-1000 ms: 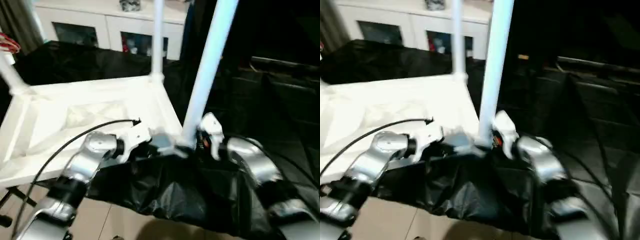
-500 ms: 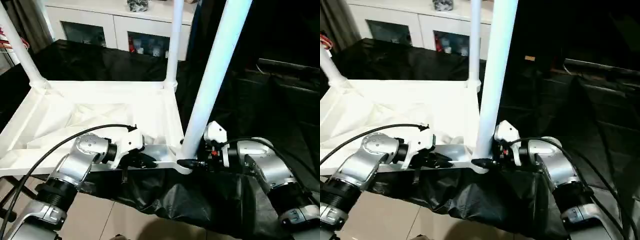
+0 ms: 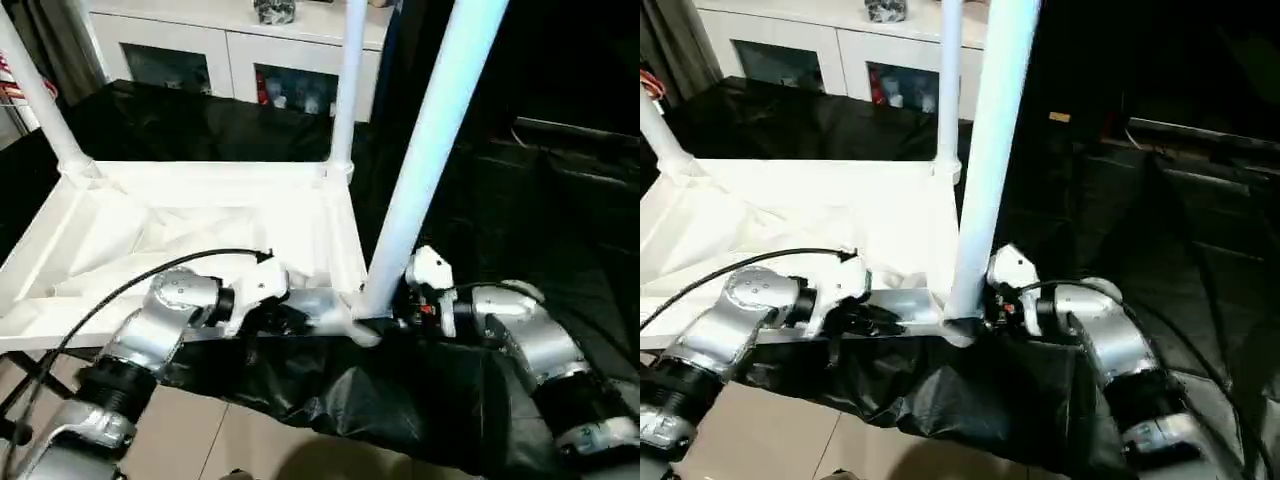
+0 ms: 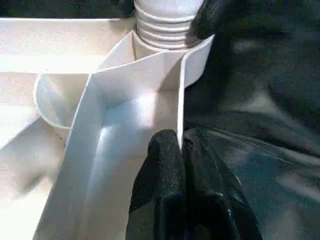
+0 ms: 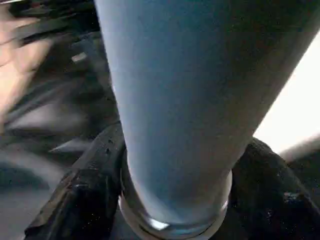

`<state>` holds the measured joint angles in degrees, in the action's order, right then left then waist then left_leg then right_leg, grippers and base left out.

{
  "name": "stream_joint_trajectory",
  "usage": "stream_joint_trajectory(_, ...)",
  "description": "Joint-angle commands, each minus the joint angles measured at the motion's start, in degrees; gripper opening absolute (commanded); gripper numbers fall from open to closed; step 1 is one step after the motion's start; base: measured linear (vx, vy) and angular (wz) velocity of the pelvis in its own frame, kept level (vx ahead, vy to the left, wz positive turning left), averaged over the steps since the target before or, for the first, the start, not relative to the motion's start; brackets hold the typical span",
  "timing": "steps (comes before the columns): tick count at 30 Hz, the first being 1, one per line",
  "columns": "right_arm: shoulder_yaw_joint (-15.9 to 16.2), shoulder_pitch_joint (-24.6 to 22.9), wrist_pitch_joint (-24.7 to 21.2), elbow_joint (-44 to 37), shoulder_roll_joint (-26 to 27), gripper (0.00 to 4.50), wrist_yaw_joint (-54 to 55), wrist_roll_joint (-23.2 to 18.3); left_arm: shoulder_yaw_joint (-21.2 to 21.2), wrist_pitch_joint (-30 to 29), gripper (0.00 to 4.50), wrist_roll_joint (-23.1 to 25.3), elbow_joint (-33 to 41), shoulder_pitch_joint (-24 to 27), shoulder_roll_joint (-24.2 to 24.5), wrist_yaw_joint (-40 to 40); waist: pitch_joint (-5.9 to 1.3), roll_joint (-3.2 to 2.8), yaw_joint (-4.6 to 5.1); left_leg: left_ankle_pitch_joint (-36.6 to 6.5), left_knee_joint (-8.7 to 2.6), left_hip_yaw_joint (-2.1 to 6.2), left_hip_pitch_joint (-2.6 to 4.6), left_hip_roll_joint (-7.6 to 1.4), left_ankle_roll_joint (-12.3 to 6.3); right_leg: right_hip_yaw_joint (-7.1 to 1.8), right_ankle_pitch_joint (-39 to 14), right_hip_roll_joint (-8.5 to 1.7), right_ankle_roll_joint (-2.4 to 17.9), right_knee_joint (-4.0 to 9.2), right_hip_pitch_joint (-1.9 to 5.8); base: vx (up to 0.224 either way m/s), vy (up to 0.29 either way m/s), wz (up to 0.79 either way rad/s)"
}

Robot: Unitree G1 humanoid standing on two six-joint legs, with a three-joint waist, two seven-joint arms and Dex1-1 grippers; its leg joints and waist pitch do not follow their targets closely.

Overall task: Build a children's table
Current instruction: Rotate leg to tighten

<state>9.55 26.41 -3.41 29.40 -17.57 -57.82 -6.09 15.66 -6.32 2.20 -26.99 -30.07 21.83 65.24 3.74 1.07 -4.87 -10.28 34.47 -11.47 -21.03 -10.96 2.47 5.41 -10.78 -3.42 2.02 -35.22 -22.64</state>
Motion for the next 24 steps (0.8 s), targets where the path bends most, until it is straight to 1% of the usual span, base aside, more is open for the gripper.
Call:
stream_joint_trajectory(1, 1.11, 0.4, -0.96, 4.33, 6.82, 2.66, 12.73, 2.39, -2.17, -2.22, 0.0, 1.51, -1.67, -3.73, -4.89, -12.66, -3.53, -0.23, 0.51, -14.19, -4.19, 2.0, 1.34, -2.99, 0.1, -3.63, -22.02, -5.78, 8.5, 5.7, 2.12, 0.0, 0.0, 0.0)
stream_joint_trajectory(2, 0.58, 0.82, -1.26, 5.52, 8.37, 2.66, 16.1, 2.72, -2.22, -2.69, 0.0, 1.83, -2.07, -4.17, -5.82, -14.23, -3.38, -0.21, 0.96, -15.39, -4.24, 2.05, 1.42, -2.88, 0.85, -3.58, -23.89, -5.78, 8.26, 5.92, 1.97, 0.0, 0.0, 0.0)
stream_joint_trajectory(3, 0.12, 1.34, -1.52, 6.68, 9.85, 2.66, 19.31, 3.05, -2.2, -2.95, 0.0, 2.17, -2.52, -4.63, -6.72, -15.66, -3.53, -0.18, 1.09, -15.65, -4.25, 2.19, 1.47, -2.82, 1.13, -3.47, -24.46, -5.88, 7.98, 5.98, 2.21, 0.0, 0.0, 0.0)
stream_joint_trajectory(4, -0.31, 1.93, -1.53, 7.88, 11.34, 2.65, 22.83, 3.52, -2.12, -3.1, 0.0, 2.44, -3.03, -5.12, -7.65, -17.07, -3.56, -0.25, 1.37, -15.61, -4.3, 2.23, 1.28, -2.78, 1.04, -3.48, -24.43, -5.93, 7.67, 6.07, 2.34, 0.0, 0.0, 0.0)
stream_joint_trajectory(5, -0.82, 2.61, -1.61, 8.98, 12.68, 2.65, 25.9, 3.72, -2.08, -3.29, 0.0, 2.54, -3.47, -5.55, -8.53, -18.17, -3.6, -0.28, 1.49, -15.54, -4.27, 2.24, 1.31, -2.85, 1.04, -3.57, -24.03, -5.94, 7.66, 6.05, 2.24, 0.0, 0.0, 0.0)
stream_joint_trajectory(6, -1.3, 3.18, -1.89, 9.83, 13.93, 2.65, 28.21, 3.63, -2.06, -3.31, 0.0, 2.64, -3.87, -5.93, -9.33, -19.19, -3.59, -0.46, 1.7, -15.77, -4.24, 2.12, 1.53, -2.8, 0.88, -3.67, -23.03, -5.74, 7.87, 6.11, 1.95, 0.0, 0.0, 0.0)
stream_joint_trajectory(7, -1.87, 4.13, -2.15, 10.98, 15.82, 2.65, 31.44, 3.62, -1.97, -3.2, 0.0, 2.81, -4.6, -6.54, -10.54, -20.55, -3.63, -0.59, 1.89, -15.75, -4.32, 2.16, 1.4, -2.85, 0.98, -3.74, -21.69, -5.7, 8.3, 5.94, 2.03, 0.0, 0.0, 0.0)
stream_joint_trajectory(8, -2.1, 4.56, -2.24, 11.43, 16.68, 2.65, 32.74, 3.63, -1.92, -3.08, 0.0, 2.91, -4.98, -6.83, -11.08, -21.13, -3.73, -0.44, 1.87, -15.25, -4.36, 2.19, 1.28, -2.78, 0.94, -3.69, -20.36, -5.7, 8.52, 5.77, 2.29, 0.0, 0.0, 0.0)
stream_joint_trajectory(9, -1.84, 5.38, -1.16, 11.81, 18.34, 2.65, 33.07, 4.15, -1.32, -2.1, 0.0, 3.66, -5.81, -7.25, -11.94, -22.08, -3.85, -0.54, 1.78, -14.7, -4.26, 2.12, 1.21, -2.78, 0.77, -3.79, -19.19, -5.78, 8.7, 5.62, 2.39, 0.0, 0.0, 0.0)
stream_joint_trajectory(10, -1.46, 5.65, -0.11, 11.69, 18.88, 2.65, 32.16, 4.39, -0.98, -1.6, 0.0, 3.91, -6.09, -7.34, -12.23, -22.07, -3.96, -0.57, 1.68, -13.65, -4.18, 1.96, 1.26, -2.82, 0.19, -3.91, -16.23, -5.7, 9.31, 5.36, 2.36, 0.0, 0.0, 0.0)
stream_joint_trajectory(11, -1.32, 5.61, 1.14, 11.24, 18.99, 2.65, 30.75, 4.23, -0.91, -1.35, 0.0, 3.84, -6.12, -7.29, -12.37, -21.86, -4.03, -0.5, 1.6, -13.12, -4.14, 1.88, 1.14, -2.76, -0.16, -3.94, -15.23, -5.7, 9.51, 5.24, 2.47, 0.0, 0.0, 0.0)
stream_joint_trajectory(12, -1.32, 5.61, 1.14, 11.24, 18.99, 2.65, 30.75, 4.23, -0.91, -1.35, 0.0, 3.84, -6.12, -7.29, -12.37, -21.86, -4.09, -0.53, 1.48, -12.52, -4.12, 1.86, 1.1, -2.79, -0.4, -3.98, -14.3, -5.8, 9.66, 5.13, 2.57, 0.0, 0.0, 0.0)
stream_joint_trajectory(13, -1.5, 5.45, 3.02, 10.84, 18.66, 3.21, 29.11, 4.34, -1.04, -0.96, 0.0, 3.88, -5.96, -7.01, -12.27, -21.27, -4.11, -0.55, 1.42, -11.61, -4.07, 1.77, 1.0, -2.78, -0.91, -3.99, -13.09, -5.83, 9.98, 5.01, 2.62, 0.0, 0.0, 0.0)
stream_joint_trajectory(14, -1.5, 5.45, 3.02, 10.84, 18.66, 3.35, 29.11, 4.34, -1.04, -0.96, 0.0, 3.88, -5.96, -7.01, -12.27, -21.27, -4.15, -0.48, 1.34, -11.08, -4.01, 1.71, 0.91, -2.74, -1.29, -3.99, -12.72, -5.84, 10.06, 4.97, 2.71, 0.0, 0.0, 0.0)
stream_joint_trajectory(15, -1.43, 5.44, 3.72, 10.85, 18.37, 3.35, 28.78, 4.4, -1.0, -0.74, 0.0, 3.92, -5.81, -6.84, -12.1, -21.04, -4.17, -0.47, 1.32, -10.73, -3.99, 1.7, 0.83, -2.71, -1.46, -3.97, -12.48, -5.8, 10.1, 4.9, 2.77, 0.0, 0.0, 0.0)
stream_joint_trajectory(17, -1.86, 5.13, 3.58, 9.91, 16.39, 3.53, 25.76, 3.15, -0.84, 0.24, 0.0, 3.36, -4.71, -5.89, -10.7, -18.63, -4.17, -0.44, 1.25, -10.78, -3.97, 1.71, 0.75, -2.72, -1.96, -3.87, -13.15, -5.78, 9.91, 4.98, 2.91, 0.0, 0.0, 0.0)
stream_joint_trajectory(18, -2.02, 5.12, 3.6, 9.77, 15.72, 3.53, 24.96, 2.76, -0.83, 0.44, 0.0, 3.12, -4.44, -5.61, -10.27, -17.83, -4.11, -0.46, 1.27, -10.8, -4.0, 1.73, 0.71, -2.79, -2.0, -3.9, -13.27, -5.78, 9.87, 4.95, 2.89, 0.0, 0.0, 0.0)
stream_joint_trajectory(20, -1.37, 4.34, 2.96, 7.51, 11.39, 3.82, 17.58, 1.82, -0.77, 2.59, 0.0, 1.72, -2.98, -4.04, -8.07, -13.27, -4.11, -0.54, 1.23, -11.05, -4.02, 1.78, 0.66, -2.86, -2.5, -3.84, -13.41, -5.74, 9.78, 5.02, 2.94, 0.0, 0.0, 0.0)
stream_joint_trajectory(21, -1.37, 4.34, 2.96, 7.51, 11.39, 3.88, 17.58, 1.82, -0.77, 2.59, 0.0, 1.72, -2.98, -4.04, -8.07, -13.27, -4.2, -0.49, 1.17, -10.91, -3.99, 1.79, 0.67, -2.92, -2.55, -3.8, -12.9, -5.73, 9.83, 4.85, 3.05, 0.0, 0.0, 0.0)
stream_joint_trajectory(22, -1.04, 4.12, 2.93, 6.94, 10.23, 3.88, 15.83, 1.86, -0.9, 2.54, 0.0, 1.38, -2.71, -3.74, -7.62, -12.47, -4.07, -0.44, 1.29, -10.83, -3.99, 1.71, 0.61, -2.86, -2.79, -3.86, -12.77, -5.65, 10.0, 4.88, 2.9, 0.0, 0.0, 0.0)
stream_joint_trajectory(23, 0.07, 3.25, 3.71, 5.0, 6.31, 3.88, 9.84, 1.65, -0.83, 3.03, 0.0, 0.14, -1.65, -2.69, -5.93, -8.6, -4.1, -0.42, 1.12, -10.78, -3.9, 1.71, 0.61, -2.74, -2.83, -3.78, -13.42, -5.71, 9.85, 5.06, 3.11, 0.0, 0.0, 0.0)
stream_joint_trajectory(24, 0.07, 3.25, 3.71, 5.0, 6.31, 3.88, 9.84, 1.65, -0.83, 3.03, 0.0, 0.14, -1.65, -2.69, -5.93, -8.6, -4.1, -0.5, 1.03, -10.86, -3.89, 1.71, 0.56, -2.85, -2.95, -3.82, -13.47, -5.76, 9.81, 4.95, 3.12, 0.0, 0.0, 0.0)
